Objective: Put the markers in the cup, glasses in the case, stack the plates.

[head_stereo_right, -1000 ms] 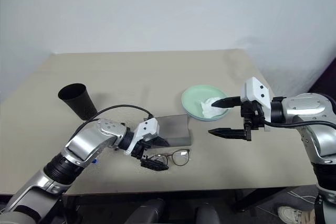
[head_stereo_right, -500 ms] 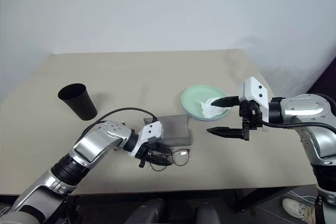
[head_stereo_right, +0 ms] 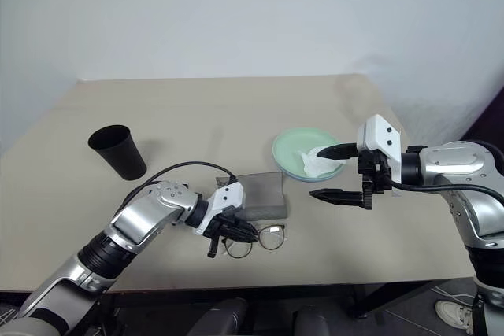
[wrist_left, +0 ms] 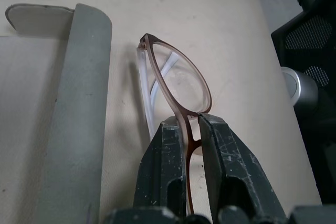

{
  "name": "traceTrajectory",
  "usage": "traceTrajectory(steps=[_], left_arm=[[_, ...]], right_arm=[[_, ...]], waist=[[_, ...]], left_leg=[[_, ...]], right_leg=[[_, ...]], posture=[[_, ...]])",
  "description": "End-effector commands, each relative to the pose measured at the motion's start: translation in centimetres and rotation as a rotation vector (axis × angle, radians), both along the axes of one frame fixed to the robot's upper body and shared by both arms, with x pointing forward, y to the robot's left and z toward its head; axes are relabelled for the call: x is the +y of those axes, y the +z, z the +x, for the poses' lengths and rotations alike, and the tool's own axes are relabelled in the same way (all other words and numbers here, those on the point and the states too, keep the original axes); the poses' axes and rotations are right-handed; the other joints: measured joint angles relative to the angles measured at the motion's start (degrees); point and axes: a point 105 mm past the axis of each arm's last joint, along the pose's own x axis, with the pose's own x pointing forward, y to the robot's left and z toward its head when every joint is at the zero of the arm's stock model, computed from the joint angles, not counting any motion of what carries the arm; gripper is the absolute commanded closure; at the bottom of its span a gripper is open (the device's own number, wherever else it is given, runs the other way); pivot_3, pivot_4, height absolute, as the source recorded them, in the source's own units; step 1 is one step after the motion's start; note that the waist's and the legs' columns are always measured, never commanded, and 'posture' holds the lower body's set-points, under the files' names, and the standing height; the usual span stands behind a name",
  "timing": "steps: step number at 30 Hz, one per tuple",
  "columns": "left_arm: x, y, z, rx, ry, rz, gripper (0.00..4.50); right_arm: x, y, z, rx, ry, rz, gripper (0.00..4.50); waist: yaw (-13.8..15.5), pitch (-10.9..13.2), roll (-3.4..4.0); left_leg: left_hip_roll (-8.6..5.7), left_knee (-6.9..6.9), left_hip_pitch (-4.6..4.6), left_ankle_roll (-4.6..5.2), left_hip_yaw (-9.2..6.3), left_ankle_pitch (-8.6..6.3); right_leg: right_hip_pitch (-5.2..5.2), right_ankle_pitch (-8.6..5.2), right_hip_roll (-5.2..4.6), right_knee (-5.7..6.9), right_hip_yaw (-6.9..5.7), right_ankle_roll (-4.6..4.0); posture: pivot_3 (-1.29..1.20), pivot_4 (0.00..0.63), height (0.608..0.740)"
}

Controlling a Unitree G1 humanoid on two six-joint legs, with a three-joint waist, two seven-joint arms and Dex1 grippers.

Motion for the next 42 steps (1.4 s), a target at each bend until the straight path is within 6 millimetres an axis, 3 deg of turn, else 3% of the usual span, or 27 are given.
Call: traceTrajectory(steps=[1, 4, 7, 15, 20, 24, 31, 42], left_arm=[[-0.6, 2.6, 0.2, 0.018, -0.021, -0.104, 4.04], [-0.6, 2.7, 0.2, 0.026, -0.027, -0.102, 4.04], [-0.4, 2.4, 0.1, 0.033, -0.036, -0.083, 4.49], [-0.1, 2.3, -0.2, 0.022, -0.062, -0.069, 4.49], [-0.5, 3.3, 0.9, -0.013, -0.022, -0.106, 4.49], [-0.1, 2.8, 1.1, 0.008, -0.004, -0.077, 3.62], [-0.2, 1.9, 2.2, -0.033, 0.057, -0.055, 1.20], [-0.2, 0.5, 0.0, 0.043, -0.017, -0.030, 1.20]], right_arm=[[0.1, 1.1, 0.1, -0.056, 0.008, -0.005, 0.00], [0.2, 1.1, 0.3, -0.061, 0.006, -0.006, 0.00], [0.3, 1.1, 0.4, -0.065, 0.006, -0.007, 0.00], [0.3, 1.1, 0.4, -0.063, 0.004, -0.008, 0.00], [0.4, 0.8, 0.4, -0.056, 0.001, -0.010, 0.00], [0.4, 0.7, 0.4, -0.054, 0.000, -0.009, 0.00], [0.4, 0.7, 0.5, -0.052, -0.002, -0.011, 0.00], [0.4, 0.6, 0.5, -0.054, -0.012, -0.014, 0.00]], waist=[[0.0, 0.0, 0.00], [-0.1, 0.0, 0.00], [-0.1, 0.0, 0.00], [-0.1, 0.0, 0.00], [0.0, 0.0, -0.01], [-0.1, 0.0, 0.00], [-0.1, 0.0, -0.01], [-0.1, 0.0, 0.00]], left_leg=[[0.00, 0.00, -0.01, 0.00, 0.00, 0.00], [0.00, 0.01, -0.01, 0.00, -0.01, 0.00], [0.00, 0.01, 0.00, 0.00, 0.01, 0.00], [0.00, 0.01, 0.00, 0.01, 0.01, 0.00], [0.00, 0.01, -0.01, 0.01, 0.00, 0.00], [0.00, 0.02, 0.00, 0.01, 0.00, 0.00], [0.00, 0.03, 0.00, 0.01, 0.01, 0.00], [0.00, 0.05, -0.01, 0.02, 0.01, 0.00]], right_leg=[[0.00, 0.00, 0.00, 0.00, 0.00, 0.01], [-0.02, 0.01, 0.01, 0.00, -0.01, 0.01], [-0.01, 0.01, 0.01, 0.00, 0.01, 0.01], [0.00, 0.01, 0.00, 0.00, 0.01, 0.01], [-0.01, 0.02, 0.00, 0.00, 0.01, 0.02], [0.00, 0.02, 0.01, 0.00, 0.00, 0.02], [0.00, 0.02, 0.01, -0.01, 0.01, 0.02], [0.00, 0.04, 0.01, -0.01, 0.02, 0.04]], posture=[[0.00, 0.000, 0.683], [0.00, 0.000, 0.683], [0.00, 0.000, 0.683], [0.00, 0.000, 0.683], [0.00, 0.000, 0.683], [0.00, 0.000, 0.683], [0.00, 0.000, 0.683], [0.00, 0.000, 0.683]])
